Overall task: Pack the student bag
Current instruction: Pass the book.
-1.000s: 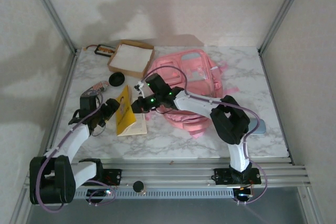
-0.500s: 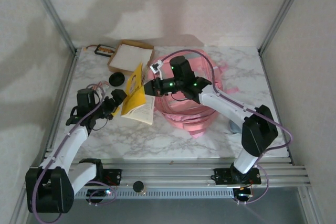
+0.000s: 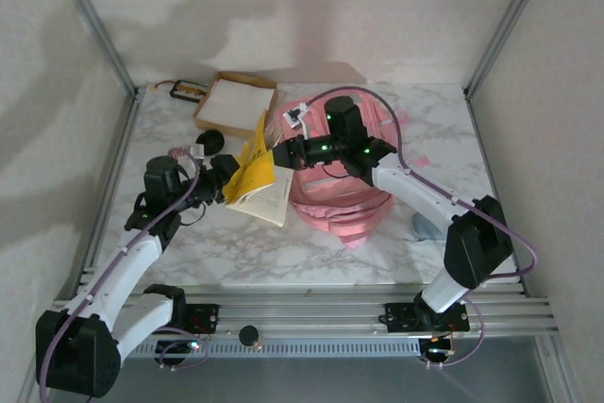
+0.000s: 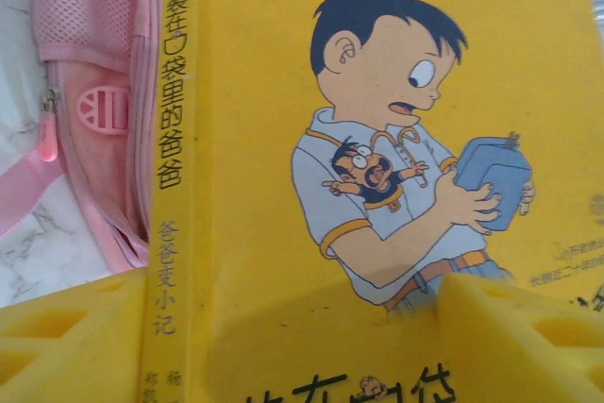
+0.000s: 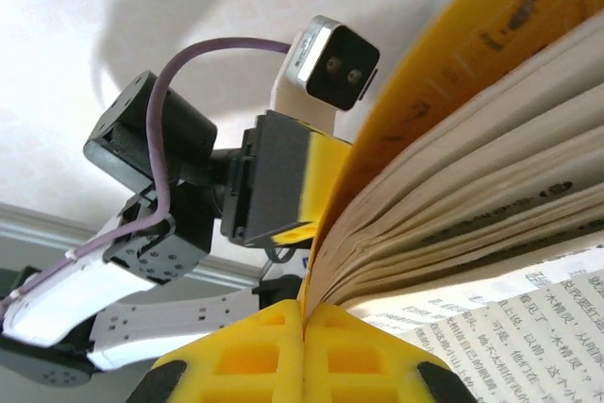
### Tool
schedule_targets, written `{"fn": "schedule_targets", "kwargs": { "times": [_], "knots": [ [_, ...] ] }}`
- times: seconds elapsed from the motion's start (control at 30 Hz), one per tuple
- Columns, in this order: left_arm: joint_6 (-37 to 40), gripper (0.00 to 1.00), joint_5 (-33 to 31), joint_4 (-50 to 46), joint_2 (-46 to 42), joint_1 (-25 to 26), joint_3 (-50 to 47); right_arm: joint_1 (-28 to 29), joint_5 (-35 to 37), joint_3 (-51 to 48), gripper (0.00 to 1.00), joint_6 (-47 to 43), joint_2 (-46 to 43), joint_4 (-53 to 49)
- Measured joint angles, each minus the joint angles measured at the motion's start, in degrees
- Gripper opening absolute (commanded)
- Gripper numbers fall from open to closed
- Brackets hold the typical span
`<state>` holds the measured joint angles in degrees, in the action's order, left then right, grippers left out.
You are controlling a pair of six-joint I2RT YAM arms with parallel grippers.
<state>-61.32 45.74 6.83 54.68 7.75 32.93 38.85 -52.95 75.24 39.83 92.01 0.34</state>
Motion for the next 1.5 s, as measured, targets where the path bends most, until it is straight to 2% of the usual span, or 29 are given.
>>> {"fn": "schedule_targets", "kwargs": {
  "times": [0.3,0.53,0.83,0.93,1.03,1.13,1.27,1.43,1.5],
  "knots": [
    [-4.37,0.59,-2.67,2.67,0.00,2.47,0.00,-5.16,-3.48,-4.46,0.00,-5.18,-1.92,-3.15],
    [-6.64,0.49,-7.87,4.79,0.02,6.38,0.39,-7.67,-4.20,-7.30,0.00,-7.32,-2.01,-4.66],
    [-8.79,0.49,-11.98,8.74,1.27,8.46,1.05,-11.74,-4.55,-10.23,0.00,-6.99,-2.01,-4.33],
    [-9.53,0.56,-13.22,9.68,3.08,8.94,1.05,-11.72,-4.76,-10.12,0.00,-5.64,-2.23,-3.28],
    [-9.97,0.60,-14.10,9.94,4.46,10.05,1.16,-11.72,-6.10,-9.84,0.00,-2.12,-3.26,-0.28],
    [-9.53,0.76,-14.27,7.93,4.83,11.04,2.49,-11.72,-7.13,-8.81,0.00,1.84,-5.77,2.93],
    [-9.97,0.87,-13.92,8.39,5.29,12.15,4.92,-11.89,-7.15,-5.55,0.00,4.26,-7.98,4.02],
    [-13.60,0.98,-13.86,12.33,7.02,12.85,4.46,-12.83,-7.80,-4.94,0.00,6.95,-8.98,6.19],
    [-14.56,0.99,-13.88,12.79,7.72,13.25,4.46,-12.90,-8.33,-4.94,0.00,7.80,-8.98,6.80]
  ]
}}
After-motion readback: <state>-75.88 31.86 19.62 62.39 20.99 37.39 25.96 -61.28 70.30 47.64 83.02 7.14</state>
